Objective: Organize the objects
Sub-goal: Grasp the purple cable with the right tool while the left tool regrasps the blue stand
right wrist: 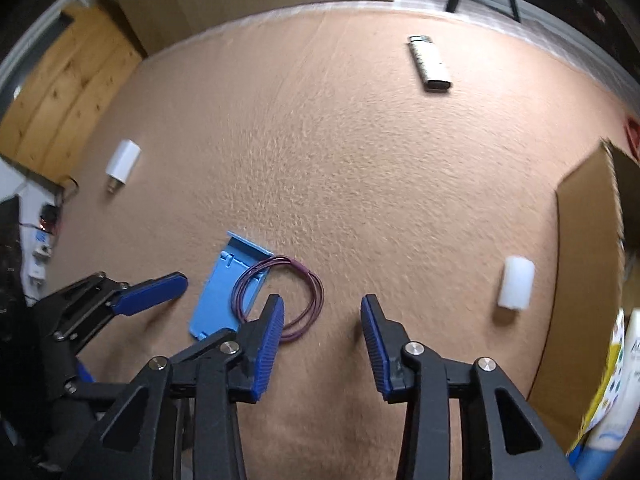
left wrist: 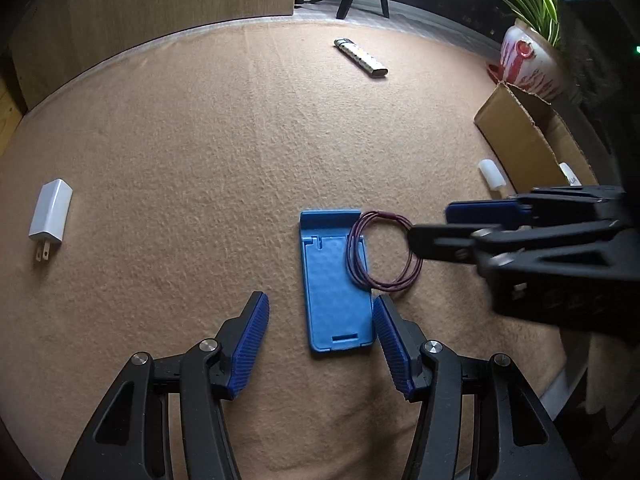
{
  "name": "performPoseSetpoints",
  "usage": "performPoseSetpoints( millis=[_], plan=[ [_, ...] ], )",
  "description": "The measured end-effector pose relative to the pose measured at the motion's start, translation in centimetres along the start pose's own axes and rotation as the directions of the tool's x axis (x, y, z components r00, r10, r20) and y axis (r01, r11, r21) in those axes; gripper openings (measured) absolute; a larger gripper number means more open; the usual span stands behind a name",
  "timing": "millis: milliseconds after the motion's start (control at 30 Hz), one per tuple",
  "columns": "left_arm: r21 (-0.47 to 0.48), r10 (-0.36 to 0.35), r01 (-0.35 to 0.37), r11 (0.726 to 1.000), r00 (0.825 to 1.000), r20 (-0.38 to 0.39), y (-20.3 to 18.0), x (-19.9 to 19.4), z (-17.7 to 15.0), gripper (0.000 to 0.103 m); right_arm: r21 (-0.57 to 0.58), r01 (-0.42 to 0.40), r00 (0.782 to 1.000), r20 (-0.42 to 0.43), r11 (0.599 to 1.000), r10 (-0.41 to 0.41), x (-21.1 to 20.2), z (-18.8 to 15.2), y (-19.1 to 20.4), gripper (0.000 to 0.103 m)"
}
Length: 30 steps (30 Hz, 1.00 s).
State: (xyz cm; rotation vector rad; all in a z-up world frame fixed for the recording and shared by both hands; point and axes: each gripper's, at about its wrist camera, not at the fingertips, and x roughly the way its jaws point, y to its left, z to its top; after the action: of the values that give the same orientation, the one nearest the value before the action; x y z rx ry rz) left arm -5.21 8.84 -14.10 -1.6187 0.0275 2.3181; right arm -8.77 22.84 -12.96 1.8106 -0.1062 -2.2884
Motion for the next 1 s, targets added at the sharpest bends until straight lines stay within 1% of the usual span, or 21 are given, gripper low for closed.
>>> performPoseSetpoints(
  millis=[67,133,167,200,367,433,467,533,600,633,667,800,933,1000],
  plan=[
    [0.001,-0.002,0.002,1.0,1.0,0.001,0.0,-0.1,-0.1,0.058,-0.022,0.025,1.0,-0.011,0.999,-0.025,0.5,0.2,0.3,0.034],
    [0.004,0.001,-0.001,1.0,1.0,0.002,0.0,-0.1,-0.1,0.058,-0.063,0.072,0.997,-0.009,0.995,-0.073,0.8,0.2,0.8,0.03],
    [0.007,0.002,-0.002,1.0,1.0,0.002,-0.1,0.0,0.0,0.058,-0.078,0.092,0.996,-0.01,0.993,-0.093,0.8,0.2,0.9,0.023],
    [0.011,0.005,-0.005,1.0,1.0,0.001,-0.2,0.1,0.0,0.058,-0.092,0.113,0.993,-0.011,0.989,-0.114,0.8,0.1,0.9,0.02],
    [0.029,0.031,-0.031,0.999,0.999,-0.006,-0.6,0.2,0.3,0.058,-0.075,0.142,0.99,-0.008,0.987,-0.143,0.4,-0.2,-0.6,0.014],
    [0.038,0.042,-0.042,0.998,0.999,-0.007,-1.0,0.3,0.4,0.058,-0.055,0.132,0.991,-0.007,0.99,-0.132,0.2,-0.5,-1.5,0.012],
    [0.048,0.052,-0.052,0.997,0.999,-0.007,-1.2,0.5,0.6,0.057,-0.047,0.129,0.991,-0.009,0.99,-0.13,0.1,-0.6,-1.8,0.009],
    [0.084,0.085,-0.085,0.993,0.996,-0.003,-1.9,0.7,0.6,0.053,-0.03,0.114,0.993,0.0,0.993,-0.114,0.0,-0.9,-2.3,0.008],
    [0.105,0.09,-0.09,0.99,0.996,0.003,-2.5,0.9,0.8,0.042,-0.019,0.108,0.994,0.007,0.994,-0.108,-0.1,-1.0,-2.6,0.005],
    [0.106,0.087,-0.087,0.991,0.996,0.004,-2.5,0.9,0.8,0.041,-0.012,0.105,0.994,0.011,0.994,-0.105,-0.1,-1.1,-2.8,0.004],
    [0.098,0.085,-0.085,0.992,0.996,0.004,-2.4,0.9,1.0,0.04,-0.003,0.097,0.995,0.014,0.995,-0.097,-0.2,-1.2,-3.0,0.002],
    [0.042,0.048,-0.047,0.998,0.999,-0.003,-1.4,0.7,1.2,0.04,0.042,0.054,0.998,0.028,0.998,-0.055,-0.6,-1.8,-3.9,0.002],
    [-0.023,0.011,-0.011,1.0,1.0,-0.01,-0.1,0.3,1.2,0.04,0.099,-0.004,0.998,0.06,0.995,-0.002,-1.7,-2.8,-5.1,0.002],
    [-0.044,0.003,-0.004,0.999,1.0,-0.008,0.4,0.1,1.0,0.04,0.11,-0.018,0.997,0.076,0.994,0.009,-2.4,-3.2,-5.7,0.002]
  ],
)
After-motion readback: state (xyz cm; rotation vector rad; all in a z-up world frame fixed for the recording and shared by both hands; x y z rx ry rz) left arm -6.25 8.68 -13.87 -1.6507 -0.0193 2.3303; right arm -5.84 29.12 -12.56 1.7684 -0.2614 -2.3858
